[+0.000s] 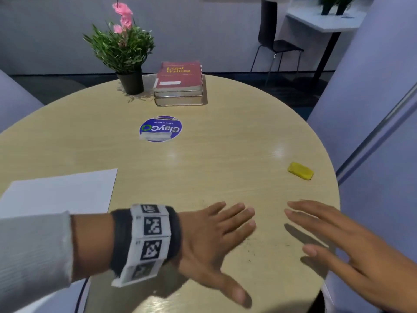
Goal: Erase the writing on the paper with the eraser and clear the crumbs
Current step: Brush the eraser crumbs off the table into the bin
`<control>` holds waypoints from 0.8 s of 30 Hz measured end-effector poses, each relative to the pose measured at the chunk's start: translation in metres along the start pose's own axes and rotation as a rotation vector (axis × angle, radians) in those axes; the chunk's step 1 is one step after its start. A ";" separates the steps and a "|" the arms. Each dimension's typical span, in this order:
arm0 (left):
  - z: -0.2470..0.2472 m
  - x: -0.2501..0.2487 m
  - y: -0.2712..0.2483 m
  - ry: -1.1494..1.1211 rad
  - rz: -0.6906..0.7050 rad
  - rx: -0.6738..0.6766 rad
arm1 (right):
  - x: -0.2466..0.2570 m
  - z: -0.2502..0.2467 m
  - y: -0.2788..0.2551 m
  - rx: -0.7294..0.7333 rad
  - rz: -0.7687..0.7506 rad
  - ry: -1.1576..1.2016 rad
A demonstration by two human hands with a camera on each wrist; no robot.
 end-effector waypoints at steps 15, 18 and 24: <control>-0.007 0.055 -0.034 0.033 -0.488 0.012 | 0.042 0.047 -0.083 -0.361 0.090 0.102; 0.007 0.010 -0.034 0.004 -0.320 -0.004 | 0.053 0.055 -0.084 -0.425 0.104 0.186; -0.019 0.015 -0.042 0.066 -0.355 -0.039 | 0.065 0.025 -0.085 -0.627 0.169 0.261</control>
Point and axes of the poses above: each hand's wrist, its own y-axis towards the middle knuckle, its own z-axis out of the palm, x = y × z, the point moved 1 cm from there along y, towards the middle knuckle, and after that the axes turned 14 degrees about -x, right-handed, at the moved point
